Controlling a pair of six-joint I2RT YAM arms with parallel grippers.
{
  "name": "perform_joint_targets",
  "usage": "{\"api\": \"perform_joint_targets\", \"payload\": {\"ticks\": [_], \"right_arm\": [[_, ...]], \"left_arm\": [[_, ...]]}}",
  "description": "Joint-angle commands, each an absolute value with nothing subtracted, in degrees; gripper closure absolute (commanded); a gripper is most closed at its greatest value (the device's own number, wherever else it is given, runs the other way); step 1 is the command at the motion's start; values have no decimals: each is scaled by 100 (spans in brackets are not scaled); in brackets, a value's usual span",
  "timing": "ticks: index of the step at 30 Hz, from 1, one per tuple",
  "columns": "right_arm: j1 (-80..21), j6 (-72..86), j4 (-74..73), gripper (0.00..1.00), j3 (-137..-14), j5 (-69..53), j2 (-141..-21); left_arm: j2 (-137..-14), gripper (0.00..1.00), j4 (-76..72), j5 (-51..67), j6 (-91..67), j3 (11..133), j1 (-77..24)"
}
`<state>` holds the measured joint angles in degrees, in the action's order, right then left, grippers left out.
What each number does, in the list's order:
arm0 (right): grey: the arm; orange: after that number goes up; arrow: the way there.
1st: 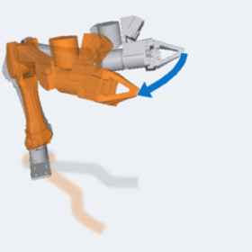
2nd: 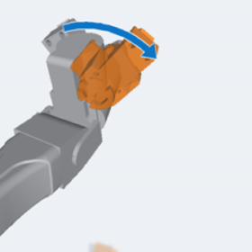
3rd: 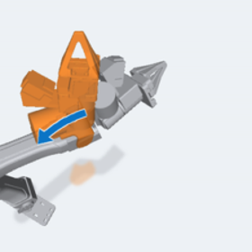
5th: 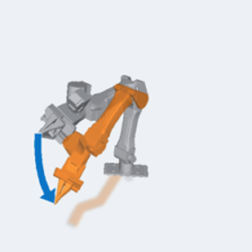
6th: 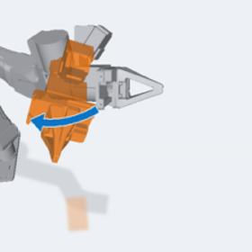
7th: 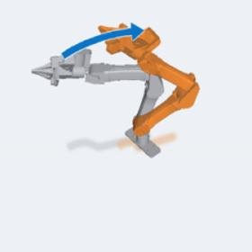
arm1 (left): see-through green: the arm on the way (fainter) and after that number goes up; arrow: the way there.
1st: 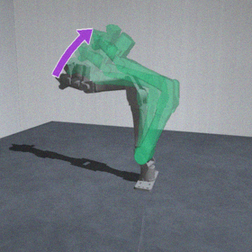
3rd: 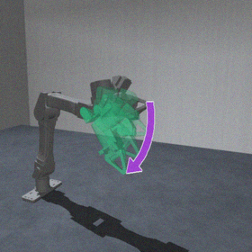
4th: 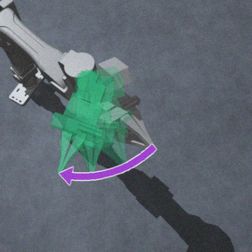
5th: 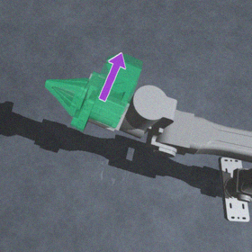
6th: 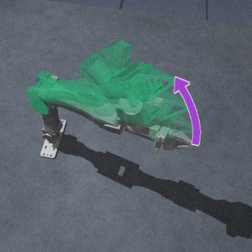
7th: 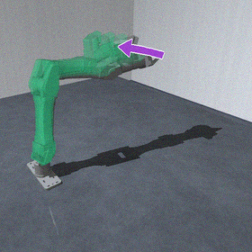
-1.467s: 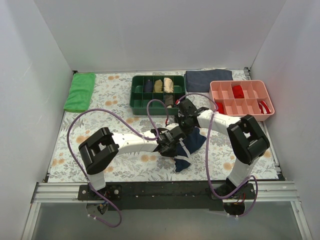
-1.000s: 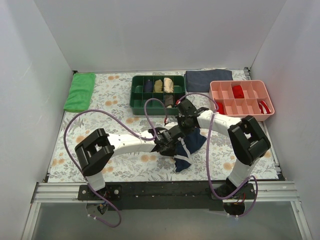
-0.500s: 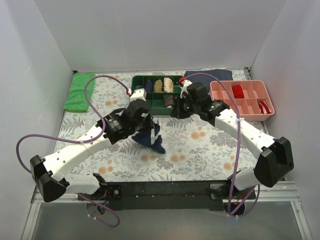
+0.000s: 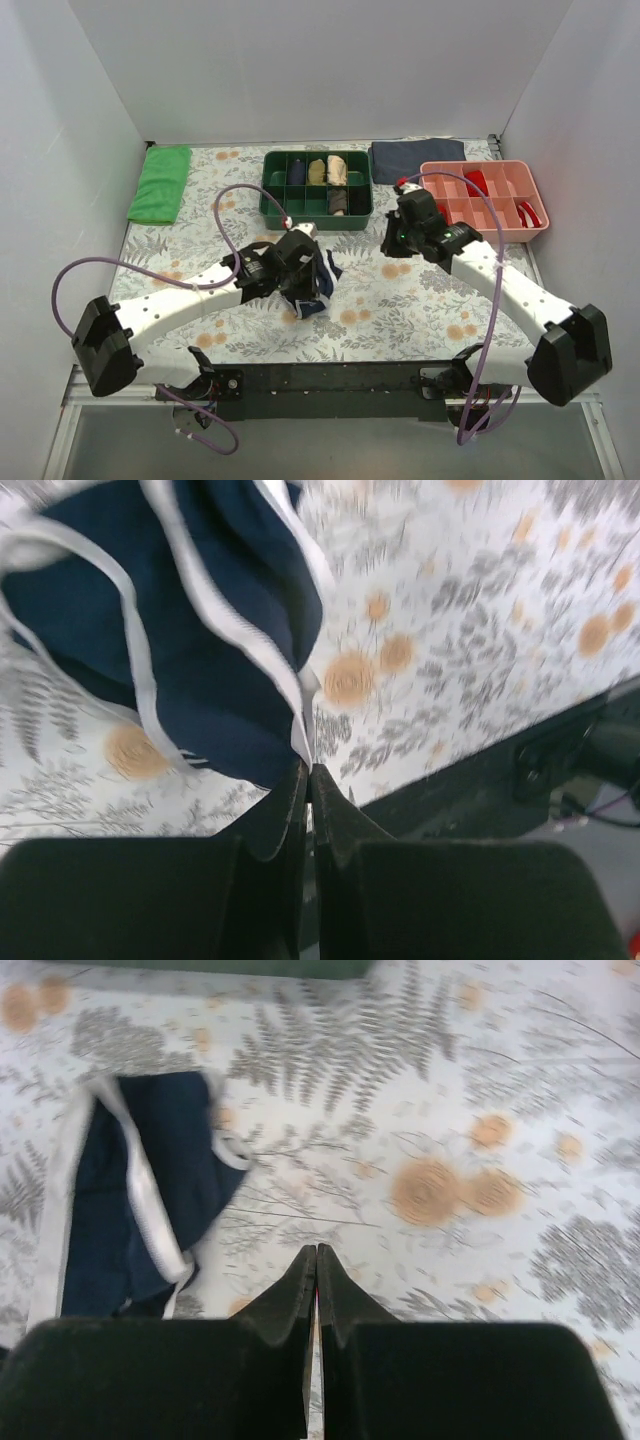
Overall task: Roll the underwear
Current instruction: Flatten out the underwear at the center of the board.
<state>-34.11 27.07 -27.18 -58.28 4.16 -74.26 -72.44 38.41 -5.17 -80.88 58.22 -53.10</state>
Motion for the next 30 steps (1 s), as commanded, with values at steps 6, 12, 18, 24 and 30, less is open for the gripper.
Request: {"api": "perform_joint_targets", "payload": {"ticks": [6, 12, 18, 24, 30], "right_arm": [[-2883, 3181, -3269, 89, -4695, 967, -5749], [-2804, 3611, -3436, 72, -3895, 1020, -4880], [-2804, 3858, -3112, 72, -3349, 607, -4526], [-2804, 3692, -2463, 72, -3085, -403, -4825], [-2874, 3331, -1935, 72, -3024, -913, -5211]], "left_arm": [[-8858, 100, 2936, 210, -8262, 6756, -6293], [-9449, 38, 3067, 71, -8094, 7356, -6363], [-8624, 2, 3647, -1238, -8077, 7190, -6241], [-7596, 2, 3867, -1390, -8016, 6200, -5442], [-7049, 10, 3666, -1143, -8112, 5161, -4790]]}}
